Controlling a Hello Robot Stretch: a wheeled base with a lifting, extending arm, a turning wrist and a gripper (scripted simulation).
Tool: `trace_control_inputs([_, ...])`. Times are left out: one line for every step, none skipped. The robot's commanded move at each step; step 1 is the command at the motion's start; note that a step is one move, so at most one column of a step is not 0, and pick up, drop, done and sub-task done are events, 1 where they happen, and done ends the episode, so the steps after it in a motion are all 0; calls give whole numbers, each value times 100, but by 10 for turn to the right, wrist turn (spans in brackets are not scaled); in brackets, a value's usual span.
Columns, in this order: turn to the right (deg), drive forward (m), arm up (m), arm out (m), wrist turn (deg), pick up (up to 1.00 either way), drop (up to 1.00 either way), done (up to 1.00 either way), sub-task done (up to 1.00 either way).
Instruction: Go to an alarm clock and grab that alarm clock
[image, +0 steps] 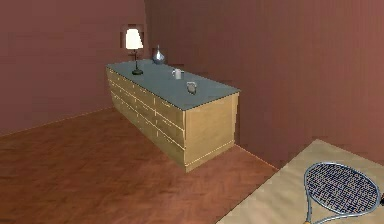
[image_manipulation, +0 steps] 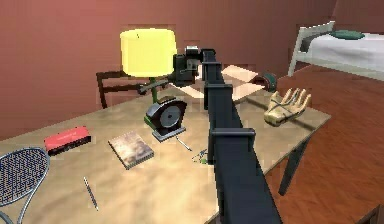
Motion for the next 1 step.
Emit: trace_control_inputs([0,0,-30,0,0,0,0,0,0])
